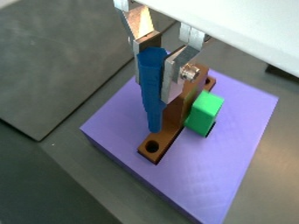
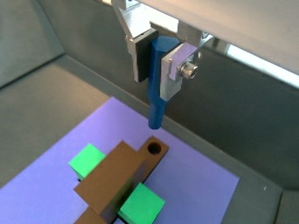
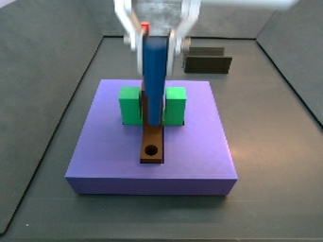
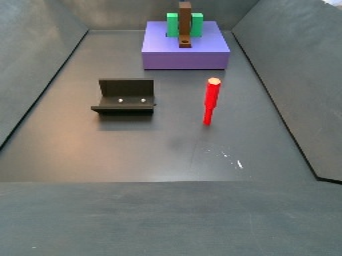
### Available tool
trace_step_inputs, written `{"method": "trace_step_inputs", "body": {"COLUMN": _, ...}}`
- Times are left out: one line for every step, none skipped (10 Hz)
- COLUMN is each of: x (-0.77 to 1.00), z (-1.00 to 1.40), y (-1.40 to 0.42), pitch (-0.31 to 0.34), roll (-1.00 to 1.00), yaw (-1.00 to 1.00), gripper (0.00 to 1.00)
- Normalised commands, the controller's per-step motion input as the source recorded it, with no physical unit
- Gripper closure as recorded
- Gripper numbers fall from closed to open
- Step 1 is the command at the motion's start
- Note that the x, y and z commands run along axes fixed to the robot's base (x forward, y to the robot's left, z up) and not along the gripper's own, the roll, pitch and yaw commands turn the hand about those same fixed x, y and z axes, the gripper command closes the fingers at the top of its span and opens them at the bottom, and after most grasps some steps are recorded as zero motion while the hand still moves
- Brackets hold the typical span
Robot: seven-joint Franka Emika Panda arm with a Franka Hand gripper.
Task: Pick up the blue object. Move up. Move to above the board. Insert the blue object.
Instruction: Insert the blue object.
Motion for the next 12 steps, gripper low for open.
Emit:
{"method": "trace_step_inputs", "body": {"x": 0.0, "z": -0.65, "y": 0.0, "pitch": 0.011, "roll": -0.03, "yaw": -0.28, "gripper": 1.0}}
{"method": "trace_step_inputs", "body": {"x": 0.01, "z": -0.55, "y": 0.0, "pitch": 0.004, "roll": -0.07, "yaw": -0.21, "gripper": 1.0}}
{"method": "trace_step_inputs", "body": {"x": 0.01, "z": -0.49, "y": 0.0, "pitch": 0.0, "roll": -0.09, "yaw": -0.2, "gripper": 1.0}}
{"method": "trace_step_inputs", "body": {"x": 0.0, "z": -0.41, "y": 0.01, "pitch": 0.0, "roll": -0.12, "yaw": -0.13, "gripper": 1.0}}
{"method": "trace_step_inputs", "body": {"x": 0.0, "z": -0.31, "y": 0.0, "pitch": 0.0, "roll": -0.16, "yaw": -0.11, "gripper": 1.0}}
{"method": "trace_step_inputs", "body": {"x": 0.0, "z": -0.25, "y": 0.0, "pitch": 0.0, "roll": -0.16, "yaw": -0.13, "gripper": 1.0}}
{"method": "trace_step_inputs", "body": {"x": 0.02, "z": -0.28, "y": 0.0, "pitch": 0.0, "roll": -0.13, "yaw": -0.13, "gripper": 1.0}}
{"method": "trace_step_inputs", "body": {"x": 0.01, "z": -0.35, "y": 0.0, "pitch": 0.0, "roll": -0.09, "yaw": -0.11, "gripper": 1.0}}
{"method": "trace_step_inputs", "body": {"x": 0.11, "z": -0.4, "y": 0.02, "pitch": 0.0, "roll": 0.02, "yaw": -0.04, "gripper": 1.0}}
{"method": "trace_step_inputs", "body": {"x": 0.04, "z": -0.39, "y": 0.0, "pitch": 0.0, "roll": 0.16, "yaw": 0.0, "gripper": 1.0}}
{"method": "trace_step_inputs", "body": {"x": 0.0, "z": -0.33, "y": -0.03, "pitch": 0.0, "roll": 0.22, "yaw": -0.01, "gripper": 1.0}}
{"method": "trace_step_inputs", "body": {"x": 0.0, "z": -0.23, "y": -0.09, "pitch": 0.0, "roll": 0.3, "yaw": 0.0, "gripper": 1.0}}
